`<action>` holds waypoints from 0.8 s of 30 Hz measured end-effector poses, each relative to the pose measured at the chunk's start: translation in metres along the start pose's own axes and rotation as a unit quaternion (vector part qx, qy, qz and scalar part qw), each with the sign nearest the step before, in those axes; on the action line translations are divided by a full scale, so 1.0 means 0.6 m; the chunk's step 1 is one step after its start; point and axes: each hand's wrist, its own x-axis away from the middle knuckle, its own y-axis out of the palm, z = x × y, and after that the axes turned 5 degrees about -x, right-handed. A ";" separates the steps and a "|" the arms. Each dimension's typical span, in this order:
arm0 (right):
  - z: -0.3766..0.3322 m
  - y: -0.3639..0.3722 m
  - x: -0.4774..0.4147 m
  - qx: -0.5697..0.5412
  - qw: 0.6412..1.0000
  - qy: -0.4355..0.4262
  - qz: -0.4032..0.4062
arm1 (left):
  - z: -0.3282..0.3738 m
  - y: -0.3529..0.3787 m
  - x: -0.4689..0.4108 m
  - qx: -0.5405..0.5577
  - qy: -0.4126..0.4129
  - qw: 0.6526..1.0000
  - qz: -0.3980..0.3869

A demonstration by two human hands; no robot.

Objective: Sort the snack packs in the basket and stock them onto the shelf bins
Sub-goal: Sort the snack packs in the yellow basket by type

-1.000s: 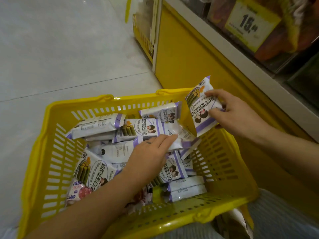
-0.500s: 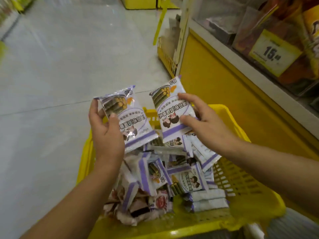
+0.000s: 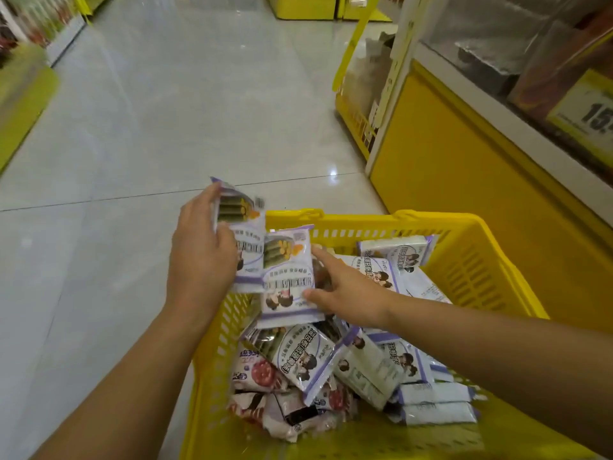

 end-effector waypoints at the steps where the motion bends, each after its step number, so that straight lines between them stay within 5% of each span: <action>1: -0.001 0.006 -0.002 0.004 1.000 0.008 -0.006 | 0.004 -0.008 -0.003 0.008 0.016 0.999 0.033; 4: 0.000 0.026 -0.003 0.007 0.997 0.020 -0.077 | 0.013 -0.019 -0.020 0.033 0.037 0.998 0.049; 10: 0.018 -0.018 0.028 0.100 0.993 0.024 -0.063 | -0.003 0.040 0.022 -0.115 0.020 0.981 -0.155; 14: 0.072 -0.052 0.057 0.244 0.967 0.055 -0.049 | -0.016 0.088 0.085 -0.341 0.190 0.898 -0.205; 17: 0.127 -0.042 0.072 0.287 0.948 0.123 -0.064 | -0.038 0.112 0.094 -0.401 0.217 0.846 -0.275; 20: 0.162 -0.020 0.077 0.223 0.954 0.176 -0.092 | -0.045 0.114 0.087 -0.416 0.213 0.839 -0.279; 24: 0.180 -0.001 0.066 0.204 0.967 0.145 -0.046 | -0.041 0.113 0.087 -0.403 0.206 0.852 -0.263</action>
